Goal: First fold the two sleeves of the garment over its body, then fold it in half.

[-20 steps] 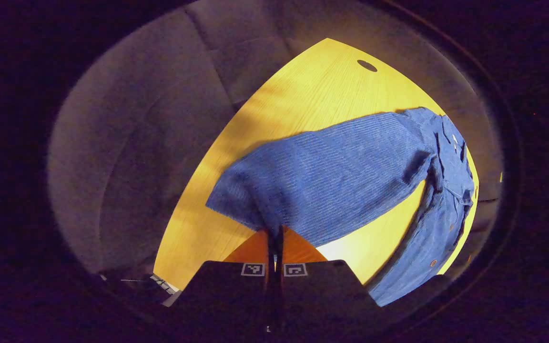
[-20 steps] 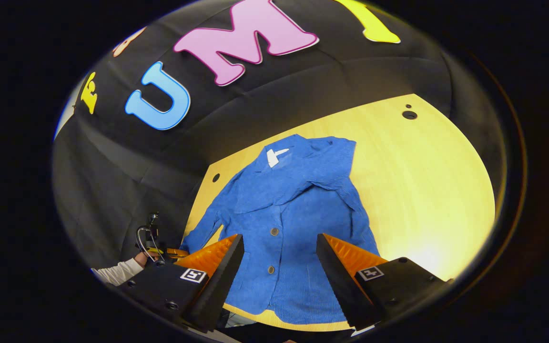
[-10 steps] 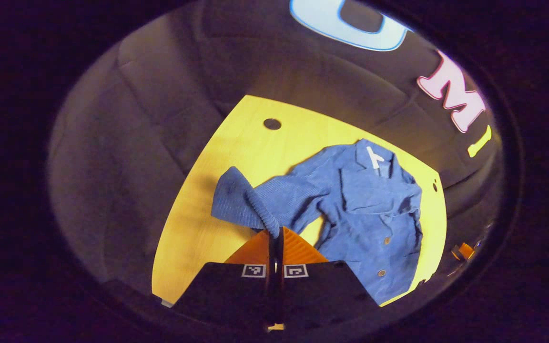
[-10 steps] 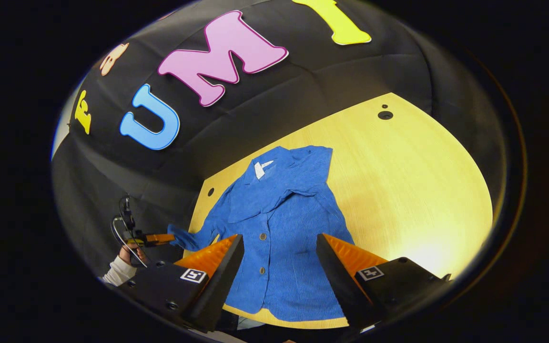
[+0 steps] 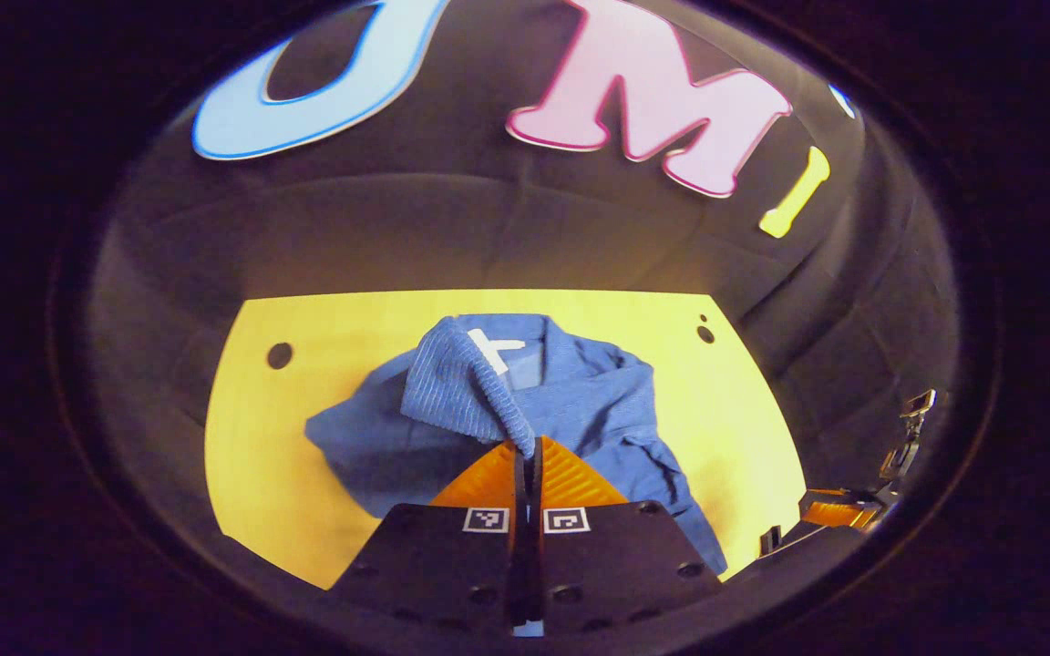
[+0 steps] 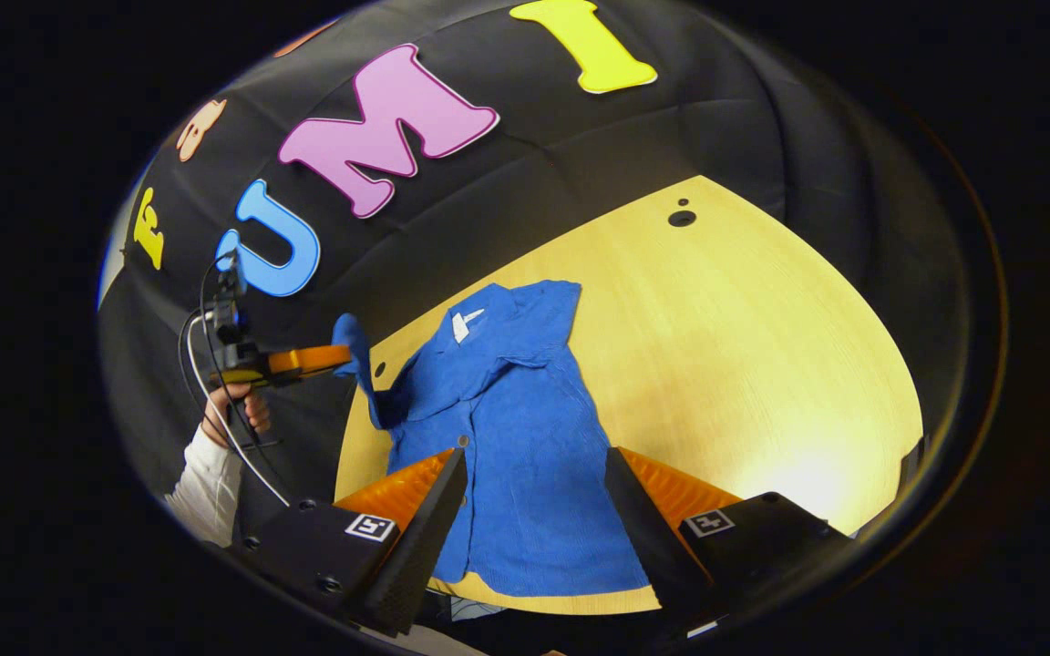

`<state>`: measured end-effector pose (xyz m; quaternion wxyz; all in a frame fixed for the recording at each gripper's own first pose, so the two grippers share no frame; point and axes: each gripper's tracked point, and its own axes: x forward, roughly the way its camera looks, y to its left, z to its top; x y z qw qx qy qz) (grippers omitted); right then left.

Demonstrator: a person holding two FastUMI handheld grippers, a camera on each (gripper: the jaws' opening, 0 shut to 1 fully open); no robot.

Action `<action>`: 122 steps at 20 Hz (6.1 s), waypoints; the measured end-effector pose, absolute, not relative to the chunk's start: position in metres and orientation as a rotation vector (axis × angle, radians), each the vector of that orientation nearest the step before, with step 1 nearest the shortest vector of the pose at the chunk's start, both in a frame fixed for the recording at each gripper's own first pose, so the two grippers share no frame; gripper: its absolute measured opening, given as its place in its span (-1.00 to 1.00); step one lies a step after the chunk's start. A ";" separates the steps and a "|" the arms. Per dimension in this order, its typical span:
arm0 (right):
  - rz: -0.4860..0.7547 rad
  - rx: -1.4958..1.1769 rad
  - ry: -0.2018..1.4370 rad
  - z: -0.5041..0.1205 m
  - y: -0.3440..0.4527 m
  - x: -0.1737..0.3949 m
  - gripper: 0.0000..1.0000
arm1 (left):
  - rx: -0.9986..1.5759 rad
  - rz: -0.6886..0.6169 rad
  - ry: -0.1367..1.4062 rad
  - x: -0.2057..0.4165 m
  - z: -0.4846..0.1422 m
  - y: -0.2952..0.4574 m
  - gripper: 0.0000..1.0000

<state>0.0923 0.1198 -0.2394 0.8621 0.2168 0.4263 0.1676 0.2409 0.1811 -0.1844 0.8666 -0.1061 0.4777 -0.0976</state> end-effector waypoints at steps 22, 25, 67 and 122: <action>0.290 0.415 1.106 -0.323 0.113 0.048 0.96 | -0.268 -0.252 1.135 0.210 -0.245 0.114 0.62; 0.307 0.299 1.199 -0.351 0.119 0.022 0.97 | -0.200 -0.160 1.200 0.107 -0.271 0.167 0.70; 0.356 0.080 1.128 -0.319 0.159 0.014 -0.90 | -0.268 -0.027 1.189 -0.029 -0.261 0.261 -1.00; 0.480 -0.060 0.261 -0.119 0.248 0.241 0.96 | -0.130 0.290 0.377 0.226 -0.101 0.264 0.66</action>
